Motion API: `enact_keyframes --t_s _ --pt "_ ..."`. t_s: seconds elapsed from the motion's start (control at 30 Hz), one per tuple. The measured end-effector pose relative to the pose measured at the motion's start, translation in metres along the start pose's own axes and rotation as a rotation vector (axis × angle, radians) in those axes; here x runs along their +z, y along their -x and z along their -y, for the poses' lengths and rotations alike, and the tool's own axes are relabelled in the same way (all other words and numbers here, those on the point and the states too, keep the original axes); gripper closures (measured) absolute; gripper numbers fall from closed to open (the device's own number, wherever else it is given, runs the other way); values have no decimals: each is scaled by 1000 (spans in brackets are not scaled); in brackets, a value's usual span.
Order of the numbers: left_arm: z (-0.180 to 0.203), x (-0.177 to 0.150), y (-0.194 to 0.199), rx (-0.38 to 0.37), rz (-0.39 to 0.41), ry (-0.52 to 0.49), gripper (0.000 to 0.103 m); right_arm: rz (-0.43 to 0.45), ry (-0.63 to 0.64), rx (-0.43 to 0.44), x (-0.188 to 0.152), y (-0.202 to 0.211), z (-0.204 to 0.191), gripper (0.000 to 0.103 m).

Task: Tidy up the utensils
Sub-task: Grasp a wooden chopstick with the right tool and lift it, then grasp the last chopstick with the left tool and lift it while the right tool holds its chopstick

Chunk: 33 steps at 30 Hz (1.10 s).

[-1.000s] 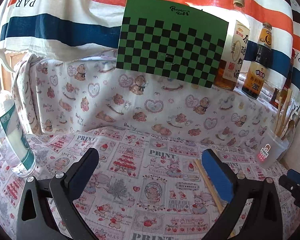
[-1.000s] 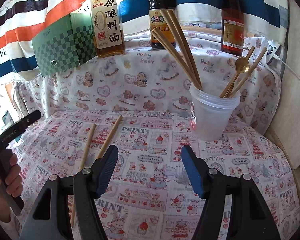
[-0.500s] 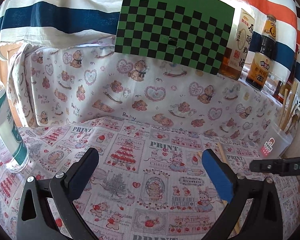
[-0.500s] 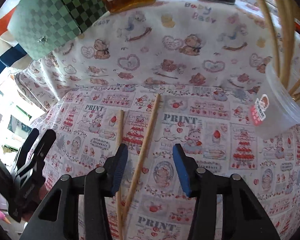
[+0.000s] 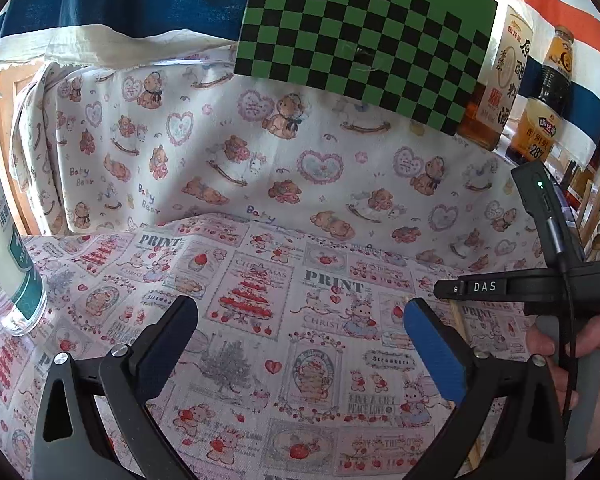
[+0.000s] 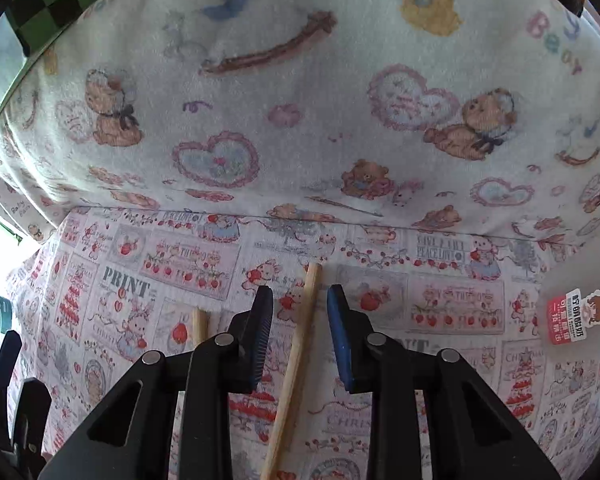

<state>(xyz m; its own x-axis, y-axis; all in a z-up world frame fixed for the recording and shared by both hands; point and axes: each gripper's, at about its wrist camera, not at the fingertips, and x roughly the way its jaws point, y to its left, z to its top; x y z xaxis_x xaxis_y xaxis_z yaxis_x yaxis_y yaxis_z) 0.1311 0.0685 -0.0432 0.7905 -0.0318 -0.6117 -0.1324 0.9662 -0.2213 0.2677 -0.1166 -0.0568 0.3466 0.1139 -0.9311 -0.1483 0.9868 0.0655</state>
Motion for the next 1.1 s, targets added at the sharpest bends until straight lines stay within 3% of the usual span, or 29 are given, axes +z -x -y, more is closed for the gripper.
enact_keyframes --t_s 0.07,0.1,0.27,0.43,0.57,0.77,0.9,1.0,1.07,1.1 --pt "3 0 -2 6 -4 -7 1 8 37 -47 0 -1 -5 81" --pt "4 0 -2 6 -5 -11 1 19 55 -66 -1 -1 -7 91" --pt "7 0 -4 11 -11 -29 1 124 91 -120 -16 15 -10 95" --pt "2 -1 -14 -11 -75 8 1 343 192 -170 -46 78 -7 95" --pt "1 -2 -13 -8 -69 8 1 502 150 -104 -70 145 17 95" --pt "7 -4 -11 28 -68 -16 1 680 98 -84 -99 232 41 95" --pt "9 -4 -7 32 -64 -41 1 787 66 -41 -113 262 51 95" --pt "5 7 -2 14 -141 80 4 837 74 -28 -112 267 51 95" --pt "3 18 5 -90 -153 201 7 859 79 -56 -106 270 51 95" --pt "9 25 6 -129 -171 213 11 862 77 -53 -101 270 51 95"
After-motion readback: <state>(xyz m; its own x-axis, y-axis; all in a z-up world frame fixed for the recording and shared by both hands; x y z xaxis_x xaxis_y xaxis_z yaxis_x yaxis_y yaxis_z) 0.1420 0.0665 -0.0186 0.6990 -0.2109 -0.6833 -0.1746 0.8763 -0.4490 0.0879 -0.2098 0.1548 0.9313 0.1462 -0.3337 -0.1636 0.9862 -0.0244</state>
